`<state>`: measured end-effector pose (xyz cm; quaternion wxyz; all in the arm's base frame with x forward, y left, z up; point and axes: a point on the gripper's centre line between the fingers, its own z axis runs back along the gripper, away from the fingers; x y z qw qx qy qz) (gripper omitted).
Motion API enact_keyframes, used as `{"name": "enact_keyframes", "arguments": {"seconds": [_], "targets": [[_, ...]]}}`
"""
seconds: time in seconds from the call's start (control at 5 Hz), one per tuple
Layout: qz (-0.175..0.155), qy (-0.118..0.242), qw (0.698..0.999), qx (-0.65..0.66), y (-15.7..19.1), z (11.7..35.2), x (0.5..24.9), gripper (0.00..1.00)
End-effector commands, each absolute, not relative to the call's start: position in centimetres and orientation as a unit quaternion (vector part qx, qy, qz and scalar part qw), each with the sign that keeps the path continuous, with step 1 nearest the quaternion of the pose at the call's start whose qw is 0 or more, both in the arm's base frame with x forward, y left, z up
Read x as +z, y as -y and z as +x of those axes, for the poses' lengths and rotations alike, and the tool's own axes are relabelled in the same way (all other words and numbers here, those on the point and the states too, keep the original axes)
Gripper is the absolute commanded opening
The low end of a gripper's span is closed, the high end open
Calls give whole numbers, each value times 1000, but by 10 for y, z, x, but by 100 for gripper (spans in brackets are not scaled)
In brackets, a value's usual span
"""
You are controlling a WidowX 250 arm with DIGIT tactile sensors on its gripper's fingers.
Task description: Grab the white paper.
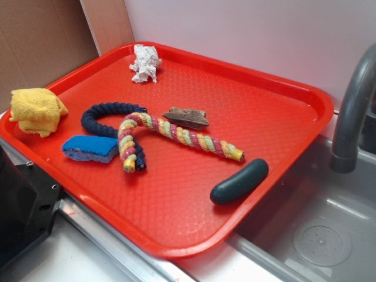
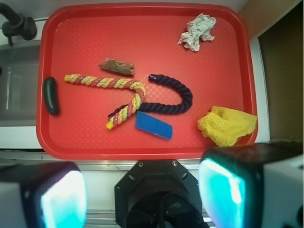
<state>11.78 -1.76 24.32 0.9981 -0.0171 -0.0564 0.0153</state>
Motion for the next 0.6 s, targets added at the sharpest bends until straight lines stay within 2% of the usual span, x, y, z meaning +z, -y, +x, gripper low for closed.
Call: {"name": "enact_keyframes", "arguments": {"seconds": [0.0,0.2,0.4], "targets": [[-17,56,998,15,18,118,243,100],[38,35,995,81,-10,151,195,100],[79,47,979,182,-46,187,161,100]]}}
